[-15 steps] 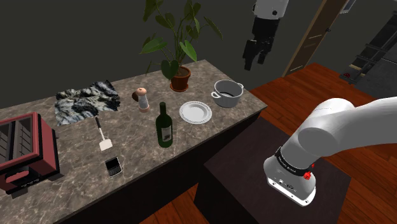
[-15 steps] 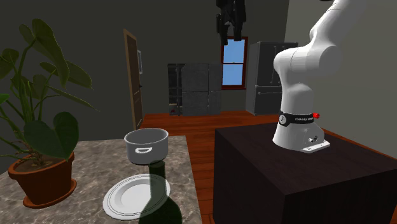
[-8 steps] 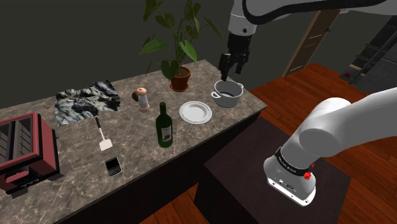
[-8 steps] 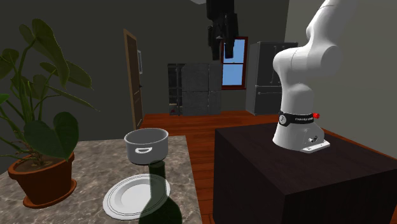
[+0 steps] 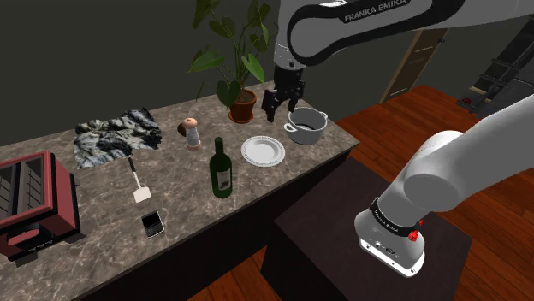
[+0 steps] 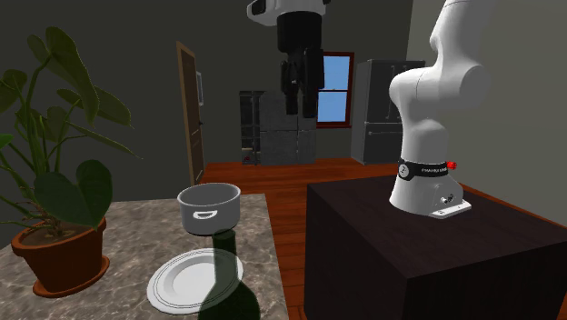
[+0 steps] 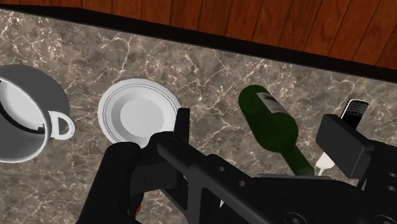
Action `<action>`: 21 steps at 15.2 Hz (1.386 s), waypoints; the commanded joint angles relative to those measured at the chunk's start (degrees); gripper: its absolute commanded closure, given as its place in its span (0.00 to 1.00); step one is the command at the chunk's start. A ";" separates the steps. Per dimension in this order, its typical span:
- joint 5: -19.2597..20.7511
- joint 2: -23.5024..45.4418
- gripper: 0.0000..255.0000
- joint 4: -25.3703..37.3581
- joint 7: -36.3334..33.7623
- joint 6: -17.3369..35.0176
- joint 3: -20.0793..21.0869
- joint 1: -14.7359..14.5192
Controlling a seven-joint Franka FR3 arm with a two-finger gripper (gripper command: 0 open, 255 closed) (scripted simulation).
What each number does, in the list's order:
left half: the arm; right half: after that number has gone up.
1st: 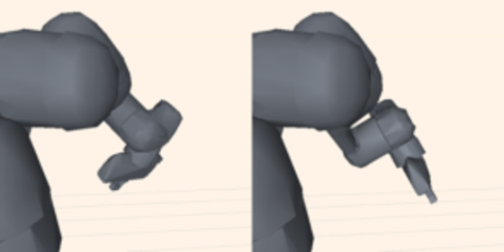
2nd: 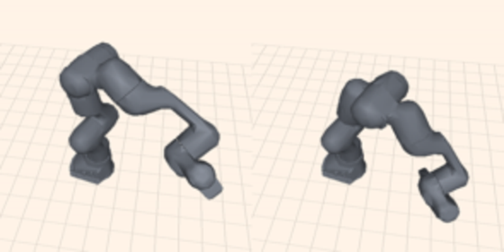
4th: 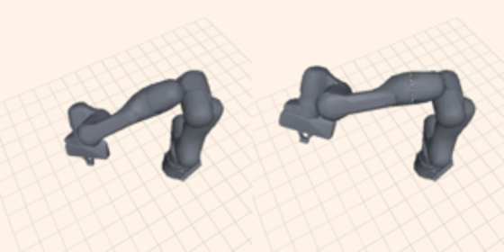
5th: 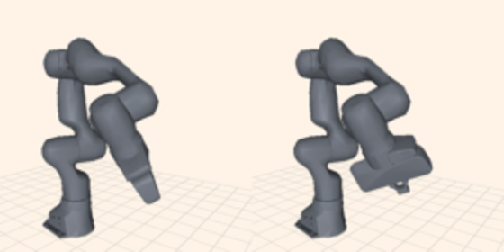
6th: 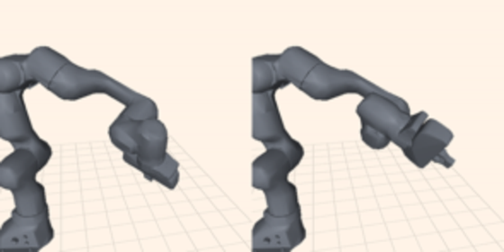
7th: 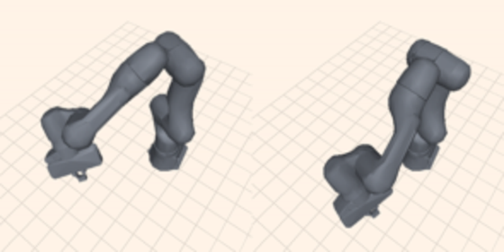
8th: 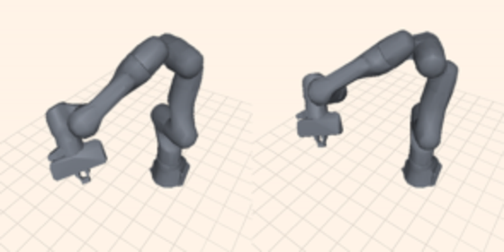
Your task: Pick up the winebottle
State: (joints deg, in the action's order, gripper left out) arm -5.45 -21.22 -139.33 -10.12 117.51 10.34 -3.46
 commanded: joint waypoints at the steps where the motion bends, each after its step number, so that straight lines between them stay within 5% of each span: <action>1: 0.29 4.22 0.00 1.09 -2.04 4.01 1.58 -0.34; 8: 4.71 18.61 0.00 7.68 -9.74 13.99 5.64 -1.17; 17: 15.42 38.13 0.00 21.92 -21.20 20.86 6.05 -5.34; 21: 16.23 39.70 0.00 21.51 -21.81 22.77 5.59 -5.69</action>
State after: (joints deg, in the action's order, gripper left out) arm 10.52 18.02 -117.64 -31.80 139.62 16.07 -9.12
